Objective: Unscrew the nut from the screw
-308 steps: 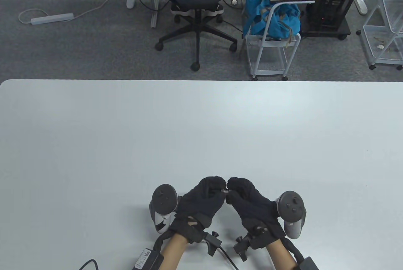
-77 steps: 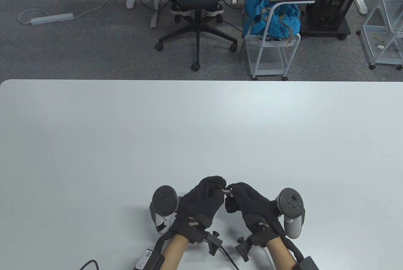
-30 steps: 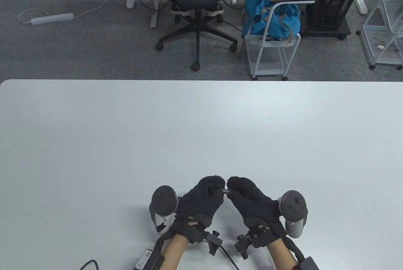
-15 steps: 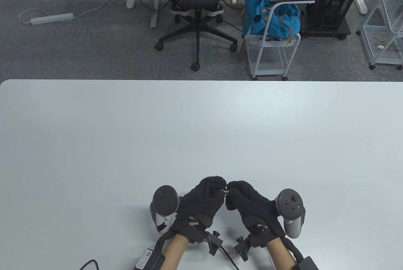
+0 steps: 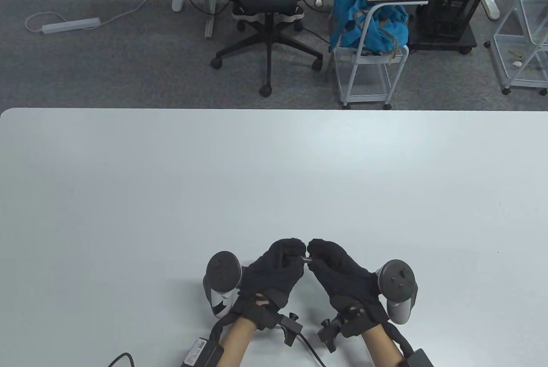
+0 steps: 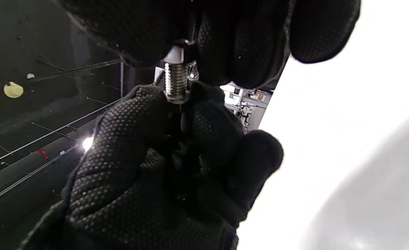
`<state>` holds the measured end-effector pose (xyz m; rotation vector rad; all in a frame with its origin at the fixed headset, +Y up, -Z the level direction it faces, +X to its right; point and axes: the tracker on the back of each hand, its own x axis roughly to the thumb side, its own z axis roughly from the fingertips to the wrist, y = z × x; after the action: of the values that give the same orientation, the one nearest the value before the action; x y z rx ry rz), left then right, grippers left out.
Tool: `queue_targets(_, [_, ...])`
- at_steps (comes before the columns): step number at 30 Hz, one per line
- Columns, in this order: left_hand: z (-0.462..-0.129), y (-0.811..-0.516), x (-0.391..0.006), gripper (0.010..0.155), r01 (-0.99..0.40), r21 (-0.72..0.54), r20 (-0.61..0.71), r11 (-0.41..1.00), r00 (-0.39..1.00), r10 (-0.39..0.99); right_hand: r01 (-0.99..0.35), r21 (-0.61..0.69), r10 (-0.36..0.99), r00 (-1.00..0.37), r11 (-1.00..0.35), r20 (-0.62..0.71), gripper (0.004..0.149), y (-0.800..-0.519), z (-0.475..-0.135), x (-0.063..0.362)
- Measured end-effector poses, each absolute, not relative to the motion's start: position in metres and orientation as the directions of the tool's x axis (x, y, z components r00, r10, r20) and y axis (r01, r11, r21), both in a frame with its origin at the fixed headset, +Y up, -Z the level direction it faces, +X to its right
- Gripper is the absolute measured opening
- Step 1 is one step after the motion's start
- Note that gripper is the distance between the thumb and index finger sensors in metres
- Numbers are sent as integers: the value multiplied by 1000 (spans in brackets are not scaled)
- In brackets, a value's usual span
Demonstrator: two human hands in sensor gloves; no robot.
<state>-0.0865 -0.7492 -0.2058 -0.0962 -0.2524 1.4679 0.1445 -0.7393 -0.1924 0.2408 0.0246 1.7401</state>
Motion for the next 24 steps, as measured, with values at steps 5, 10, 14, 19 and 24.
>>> queue_targets(5, [-205,-748,-85,48,-966,-224,126,125,98,987,-975,148,986,-164,-163,2,72,-751,-192,148])
queue_targets(10, [-205,-748,-83,47,-958,-226,144,178,148,979,-974,165,987,-158,-157,6,58,-749,-194,147])
queue_targets(14, [-205,-747,-84,47,-960,-223,140,172,143,980,-971,166,986,-165,-169,37,54,-746,-194,146])
queue_targets(19, [-205,-747,-84,48,-962,-221,136,158,130,982,-971,166,982,-157,-173,102,51,-740,-194,145])
queue_targets(24, [-205,-747,-85,48,-966,-215,123,140,115,986,-970,158,976,-161,-183,146,47,-736,-192,144])
